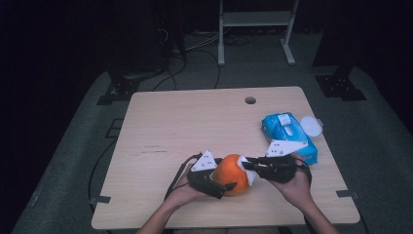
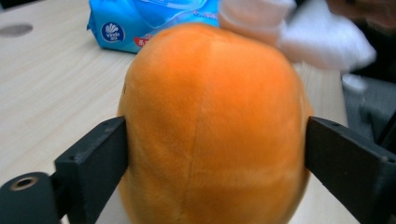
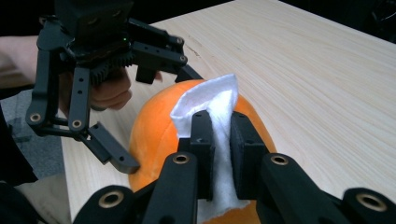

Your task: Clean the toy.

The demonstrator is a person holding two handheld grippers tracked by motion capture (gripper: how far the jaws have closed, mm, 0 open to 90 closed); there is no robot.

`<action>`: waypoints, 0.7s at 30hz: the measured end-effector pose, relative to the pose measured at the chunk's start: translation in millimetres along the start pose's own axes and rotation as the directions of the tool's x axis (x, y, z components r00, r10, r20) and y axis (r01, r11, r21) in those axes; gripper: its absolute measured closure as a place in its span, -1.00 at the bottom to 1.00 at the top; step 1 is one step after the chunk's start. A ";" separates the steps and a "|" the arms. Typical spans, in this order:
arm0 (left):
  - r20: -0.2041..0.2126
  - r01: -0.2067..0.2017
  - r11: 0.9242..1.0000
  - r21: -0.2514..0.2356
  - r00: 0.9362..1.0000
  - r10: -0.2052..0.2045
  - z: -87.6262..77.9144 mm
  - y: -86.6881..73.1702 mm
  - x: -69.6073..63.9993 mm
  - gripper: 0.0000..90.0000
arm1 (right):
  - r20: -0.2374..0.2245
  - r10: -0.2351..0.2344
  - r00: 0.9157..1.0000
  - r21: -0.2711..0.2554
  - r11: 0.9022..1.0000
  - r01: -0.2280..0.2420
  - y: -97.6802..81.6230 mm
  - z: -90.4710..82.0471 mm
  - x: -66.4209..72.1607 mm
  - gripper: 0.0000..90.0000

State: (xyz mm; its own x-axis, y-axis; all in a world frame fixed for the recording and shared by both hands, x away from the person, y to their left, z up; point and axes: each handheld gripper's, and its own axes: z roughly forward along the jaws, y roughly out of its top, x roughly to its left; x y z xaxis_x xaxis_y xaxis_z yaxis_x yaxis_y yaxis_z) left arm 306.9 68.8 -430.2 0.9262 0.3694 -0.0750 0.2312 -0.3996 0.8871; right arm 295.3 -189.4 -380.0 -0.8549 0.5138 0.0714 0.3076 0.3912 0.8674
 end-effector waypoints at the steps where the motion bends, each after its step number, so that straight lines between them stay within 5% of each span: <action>1: 0.009 0.011 1.000 -0.013 1.000 -0.011 0.4 -1.2 2.9 -0.85 | 0.001 0.005 1.000 -0.001 1.000 -0.005 0.2 0.8 -3.7 0.78; 7: -0.026 0.008 0.999 -0.038 1.000 -0.009 4.8 -9.8 3.8 -0.58 | 0.007 0.038 0.999 -0.017 0.999 -0.038 -5.2 -0.1 -7.5 0.79; 12: -0.059 0.051 0.998 -0.042 0.997 -0.054 7.2 -8.1 1.6 -0.54 | -0.028 -0.046 0.999 -0.015 0.999 0.045 8.6 7.2 16.7 0.79; 15: -0.065 0.022 0.999 -0.031 0.998 -0.024 8.0 -7.4 -3.5 -0.51 | -0.003 -0.110 0.994 0.007 0.994 0.110 15.7 13.8 24.6 0.79; 21: -0.063 0.012 0.999 -0.034 0.998 -0.014 7.4 -8.6 -4.3 -0.50 | 0.081 -0.040 0.996 -0.007 0.999 0.041 4.9 0.7 -5.8 0.78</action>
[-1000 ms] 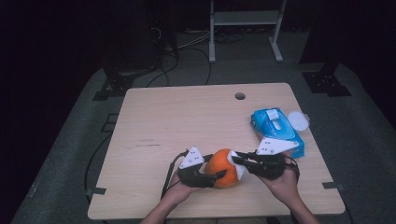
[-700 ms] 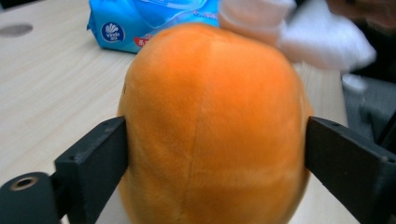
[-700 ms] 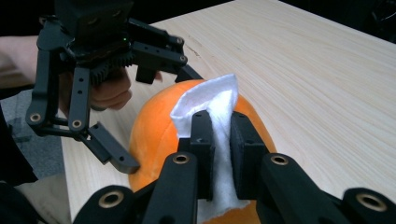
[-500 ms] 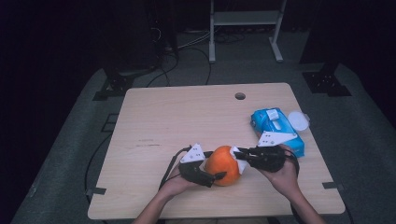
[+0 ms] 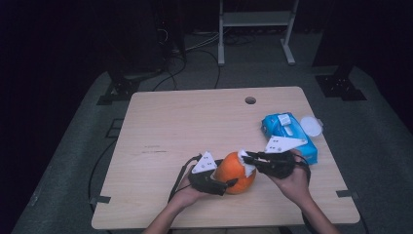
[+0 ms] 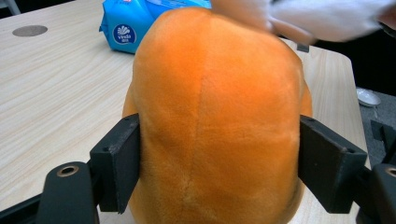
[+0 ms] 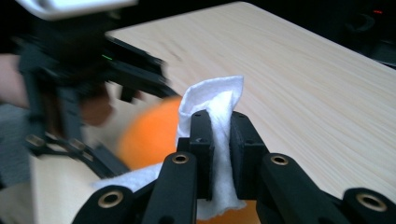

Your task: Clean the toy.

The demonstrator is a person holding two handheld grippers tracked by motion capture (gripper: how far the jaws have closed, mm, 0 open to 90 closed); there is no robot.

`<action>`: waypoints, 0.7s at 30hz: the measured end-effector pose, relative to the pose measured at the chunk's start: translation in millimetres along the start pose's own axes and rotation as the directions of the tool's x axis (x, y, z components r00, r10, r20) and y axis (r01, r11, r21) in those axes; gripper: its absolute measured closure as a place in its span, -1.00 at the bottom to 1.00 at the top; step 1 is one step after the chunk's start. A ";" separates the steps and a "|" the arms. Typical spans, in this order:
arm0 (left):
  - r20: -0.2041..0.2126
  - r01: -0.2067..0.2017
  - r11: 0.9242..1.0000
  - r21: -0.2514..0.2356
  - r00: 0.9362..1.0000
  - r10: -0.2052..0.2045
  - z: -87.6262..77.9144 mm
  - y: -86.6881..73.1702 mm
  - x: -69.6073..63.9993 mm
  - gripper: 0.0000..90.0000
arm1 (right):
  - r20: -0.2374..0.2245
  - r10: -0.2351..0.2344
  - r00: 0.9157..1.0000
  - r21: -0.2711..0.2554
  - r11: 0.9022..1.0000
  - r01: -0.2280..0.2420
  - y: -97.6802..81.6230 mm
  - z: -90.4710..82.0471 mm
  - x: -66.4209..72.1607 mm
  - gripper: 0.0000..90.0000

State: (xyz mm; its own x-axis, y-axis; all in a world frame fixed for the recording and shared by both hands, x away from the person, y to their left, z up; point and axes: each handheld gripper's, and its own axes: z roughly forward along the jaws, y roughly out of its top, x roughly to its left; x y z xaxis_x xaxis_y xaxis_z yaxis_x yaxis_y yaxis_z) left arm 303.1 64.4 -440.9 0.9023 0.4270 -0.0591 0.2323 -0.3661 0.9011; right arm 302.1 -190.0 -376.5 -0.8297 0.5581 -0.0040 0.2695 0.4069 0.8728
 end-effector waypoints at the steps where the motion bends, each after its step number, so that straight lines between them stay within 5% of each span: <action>1: -0.002 0.005 1.000 -0.005 1.000 -0.005 0.1 -0.1 0.0 -0.50 | 0.024 0.009 1.000 0.006 1.000 -0.009 -2.9 -4.0 -2.3 0.78; 5: -0.018 -0.012 1.000 0.006 1.000 0.012 3.2 2.4 -6.9 -0.52 | -0.021 0.042 0.999 0.009 0.999 -0.042 -9.4 -8.4 0.5 0.79; 10: -0.041 -0.086 0.996 0.029 0.995 0.087 7.8 6.5 -25.4 -0.51 | -0.072 -0.050 0.996 0.002 0.999 0.050 7.6 -1.0 27.4 0.79; 12: -0.051 -0.127 0.991 0.041 0.990 0.129 9.5 7.9 -30.9 -0.51 | -0.032 -0.093 0.995 0.012 0.996 0.094 12.9 2.6 31.6 0.79; 19: -0.029 -0.096 0.995 0.018 0.995 0.097 8.0 4.7 -24.6 -0.49 | 0.045 -0.018 0.999 0.033 0.999 0.017 -0.7 -9.7 2.5 0.79; 21: -0.023 -0.077 0.997 0.014 0.997 0.077 9.0 5.1 -23.0 -0.50 | 0.031 -0.001 1.000 0.034 0.999 0.000 -5.0 -15.1 1.8 0.79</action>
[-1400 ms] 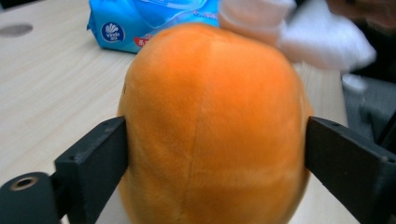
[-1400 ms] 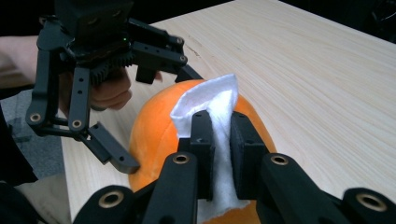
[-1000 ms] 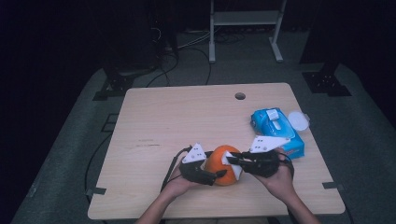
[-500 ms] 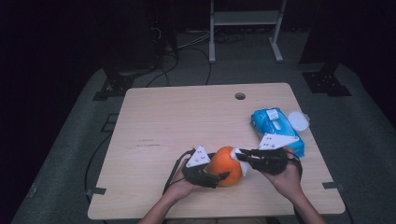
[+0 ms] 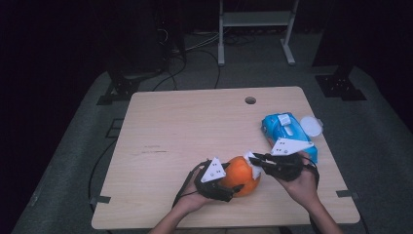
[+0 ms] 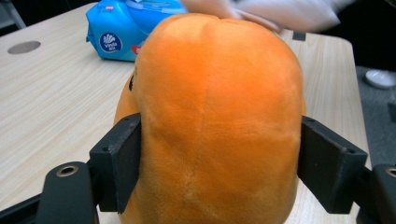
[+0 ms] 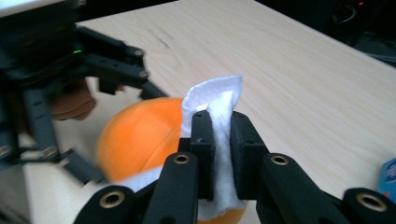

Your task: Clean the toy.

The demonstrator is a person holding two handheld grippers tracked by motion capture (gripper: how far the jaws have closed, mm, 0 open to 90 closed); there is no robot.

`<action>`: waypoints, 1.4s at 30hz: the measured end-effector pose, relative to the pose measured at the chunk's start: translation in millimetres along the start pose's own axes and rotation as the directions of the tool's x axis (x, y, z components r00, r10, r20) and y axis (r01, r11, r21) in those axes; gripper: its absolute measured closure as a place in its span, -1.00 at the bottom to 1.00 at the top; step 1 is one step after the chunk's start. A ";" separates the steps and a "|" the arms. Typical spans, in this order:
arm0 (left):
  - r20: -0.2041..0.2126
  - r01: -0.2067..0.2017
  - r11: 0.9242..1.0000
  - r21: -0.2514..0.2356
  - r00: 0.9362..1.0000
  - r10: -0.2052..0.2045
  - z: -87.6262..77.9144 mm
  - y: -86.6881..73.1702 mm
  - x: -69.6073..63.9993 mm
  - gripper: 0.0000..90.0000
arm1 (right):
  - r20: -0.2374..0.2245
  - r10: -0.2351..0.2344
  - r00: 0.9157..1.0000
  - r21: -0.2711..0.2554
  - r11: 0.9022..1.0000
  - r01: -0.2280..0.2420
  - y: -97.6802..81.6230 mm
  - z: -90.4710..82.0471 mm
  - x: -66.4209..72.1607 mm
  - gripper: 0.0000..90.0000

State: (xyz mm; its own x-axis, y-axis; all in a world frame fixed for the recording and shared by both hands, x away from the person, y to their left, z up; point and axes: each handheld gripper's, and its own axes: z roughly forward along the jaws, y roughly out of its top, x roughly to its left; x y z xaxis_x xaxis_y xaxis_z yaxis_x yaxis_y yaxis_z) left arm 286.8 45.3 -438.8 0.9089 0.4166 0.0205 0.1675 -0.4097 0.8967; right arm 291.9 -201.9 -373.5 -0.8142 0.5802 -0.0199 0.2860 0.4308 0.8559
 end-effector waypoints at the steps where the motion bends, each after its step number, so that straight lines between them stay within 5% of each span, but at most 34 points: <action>1: 0.000 0.004 1.000 -0.001 1.000 -0.004 0.5 0.2 -0.1 -0.50 | -0.014 -0.001 1.000 -0.001 1.000 0.001 -0.6 -1.1 2.5 0.79; 4: -0.015 0.003 1.000 0.007 1.000 -0.003 1.7 1.8 -2.2 -0.50 | -0.055 -0.039 0.998 0.001 0.999 0.039 5.4 0.8 16.3 0.79; 6: -0.029 -0.033 0.999 0.017 0.999 0.034 3.1 2.8 -7.9 -0.49 | -0.094 -0.067 0.993 -0.003 0.998 0.067 11.1 6.9 28.4 0.79; 8: -0.041 -0.062 0.998 0.021 0.997 0.063 4.9 2.3 -14.3 -0.48 | -0.068 -0.107 0.992 0.016 0.994 0.108 15.6 15.4 38.0 0.79; 11: -0.041 -0.106 0.994 0.026 0.993 0.107 5.3 1.6 -19.7 -0.47 | -0.047 -0.079 0.996 0.013 0.997 0.080 19.1 22.7 29.5 0.79; 16: -0.018 -0.115 0.993 0.013 0.993 0.115 5.5 0.4 -17.1 -0.47 | -0.020 0.009 1.000 0.015 1.000 -0.009 10.0 16.0 3.2 0.79; 19: -0.014 -0.074 0.997 0.009 0.997 0.074 3.2 -0.1 -11.3 -0.47 | 0.021 0.040 0.999 0.028 0.999 -0.041 -0.4 4.7 -8.5 0.79; 24: -0.004 -0.009 1.000 -0.008 1.000 0.009 2.8 -1.1 -2.2 -0.47 | -0.015 0.055 0.998 0.042 0.998 -0.055 -9.8 -5.6 -4.9 0.80; 29: -0.013 0.019 1.000 -0.004 1.000 -0.019 4.0 0.1 -1.6 -0.48 | -0.070 -0.027 0.997 0.024 0.999 0.029 10.1 0.0 20.6 0.81; 33: -0.007 0.013 1.000 0.000 1.000 -0.013 3.3 -1.1 -1.0 -0.47 | -0.047 -0.089 0.995 0.028 0.995 0.091 18.9 14.4 31.8 0.80; 39: 0.041 -0.029 1.000 -0.005 0.999 0.029 1.2 -5.5 -0.8 -0.46 | -0.057 0.083 0.995 -0.018 0.996 -0.084 4.3 14.0 -7.6 0.80; 42: 0.036 -0.080 0.997 0.003 0.996 0.080 5.3 -2.4 -7.1 -0.47 | -0.064 0.114 0.991 -0.013 0.993 -0.115 -0.4 10.9 -13.2 0.80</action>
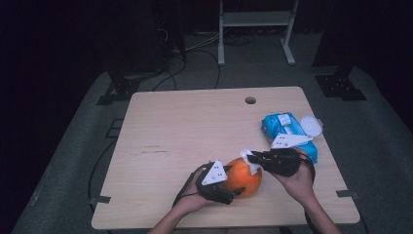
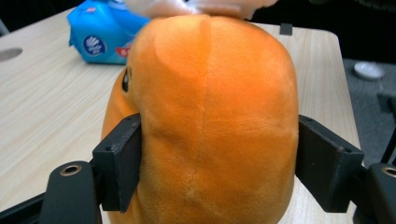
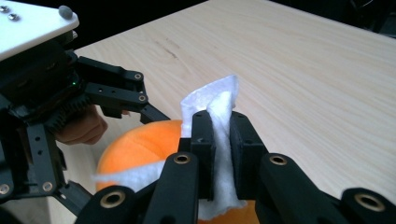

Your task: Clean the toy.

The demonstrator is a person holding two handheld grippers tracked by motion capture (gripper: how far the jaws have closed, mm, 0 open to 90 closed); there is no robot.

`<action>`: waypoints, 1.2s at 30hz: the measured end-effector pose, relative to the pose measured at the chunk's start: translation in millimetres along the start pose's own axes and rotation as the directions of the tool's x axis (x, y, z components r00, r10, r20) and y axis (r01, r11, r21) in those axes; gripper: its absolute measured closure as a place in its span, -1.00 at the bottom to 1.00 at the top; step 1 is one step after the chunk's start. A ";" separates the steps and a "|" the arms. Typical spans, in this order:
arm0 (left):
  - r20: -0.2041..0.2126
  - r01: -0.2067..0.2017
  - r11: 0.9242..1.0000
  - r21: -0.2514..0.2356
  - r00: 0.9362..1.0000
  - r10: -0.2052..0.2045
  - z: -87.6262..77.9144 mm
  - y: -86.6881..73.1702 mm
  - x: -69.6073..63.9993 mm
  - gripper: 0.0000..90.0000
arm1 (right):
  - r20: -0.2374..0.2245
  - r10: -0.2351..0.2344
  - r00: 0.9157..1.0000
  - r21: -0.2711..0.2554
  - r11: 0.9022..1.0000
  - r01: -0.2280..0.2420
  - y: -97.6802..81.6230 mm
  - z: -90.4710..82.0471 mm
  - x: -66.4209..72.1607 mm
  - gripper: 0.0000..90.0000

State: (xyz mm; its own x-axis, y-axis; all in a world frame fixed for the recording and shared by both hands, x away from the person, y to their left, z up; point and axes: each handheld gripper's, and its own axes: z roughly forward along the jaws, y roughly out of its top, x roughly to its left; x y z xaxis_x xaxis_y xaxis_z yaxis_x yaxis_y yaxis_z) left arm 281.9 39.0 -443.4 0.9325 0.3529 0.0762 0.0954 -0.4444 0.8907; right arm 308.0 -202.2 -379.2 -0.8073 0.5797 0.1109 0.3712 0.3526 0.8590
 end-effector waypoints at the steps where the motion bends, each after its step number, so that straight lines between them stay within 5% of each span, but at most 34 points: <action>1: 0.000 -0.014 1.000 0.002 1.000 0.014 1.7 1.0 -2.2 -0.47 | 0.002 -0.013 1.000 0.009 1.000 0.013 1.2 0.5 2.7 0.80; 5: -0.007 -0.051 0.999 0.013 0.999 0.051 1.8 1.3 -6.2 -0.47 | 0.006 -0.057 0.998 0.032 0.998 0.057 9.0 9.3 12.4 0.80; 11: -0.015 0.036 0.999 -0.015 0.999 -0.036 -2.7 -2.3 5.4 -0.45 | 0.066 -0.041 0.997 0.053 0.998 0.037 -1.4 -1.3 0.4 0.80; 13: -0.013 0.070 0.997 -0.025 0.997 -0.070 -3.4 -3.1 9.4 -0.45 | 0.046 -0.006 0.999 0.031 1.000 0.004 -5.8 -9.9 -2.2 0.80; 15: -0.011 0.095 0.995 -0.040 0.995 -0.095 -3.5 -3.1 13.4 -0.46 | 0.022 -0.019 1.000 0.004 1.000 0.019 -4.7 -16.7 5.3 0.80; 19: 0.046 0.076 0.995 -0.058 0.996 -0.073 -6.3 -6.9 21.0 -0.69 | 0.036 -0.099 0.994 0.049 0.994 0.097 -2.1 -8.4 19.4 0.79; 25: 0.127 0.064 0.997 -0.045 0.990 -0.057 -8.3 -24.1 39.6 -0.86 | 0.015 -0.042 0.999 0.039 0.998 0.042 -7.0 -11.0 7.0 0.79; 29: 0.120 0.043 0.998 -0.049 0.992 -0.036 3.7 -27.4 35.2 -0.93 | 0.002 -0.024 1.000 0.033 0.999 0.023 -7.3 -8.3 3.9 0.79; 31: 0.099 0.031 0.998 -0.058 0.995 -0.025 4.6 -28.0 32.4 -0.82 | -0.004 -0.011 1.000 0.033 0.999 0.011 -7.1 -7.5 3.8 0.79; 34: 0.064 0.040 0.997 -0.065 0.997 -0.036 -3.9 -15.6 30.5 -0.39 | -0.011 0.012 1.000 0.013 1.000 -0.011 -6.0 -9.1 2.5 0.79; 36: 0.053 0.029 0.997 -0.078 0.998 -0.025 -8.6 -9.1 30.1 -0.33 | -0.012 0.023 1.000 -0.025 0.999 -0.024 -1.4 -15.6 1.9 0.79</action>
State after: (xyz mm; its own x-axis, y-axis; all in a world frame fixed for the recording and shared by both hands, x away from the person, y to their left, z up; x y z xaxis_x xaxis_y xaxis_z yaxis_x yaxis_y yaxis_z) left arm 306.2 60.7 -445.3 0.9471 0.3195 0.0299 0.0951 -0.3682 0.9249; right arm 298.8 -213.1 -372.4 -0.8039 0.5788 0.1371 0.3786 0.3201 0.8684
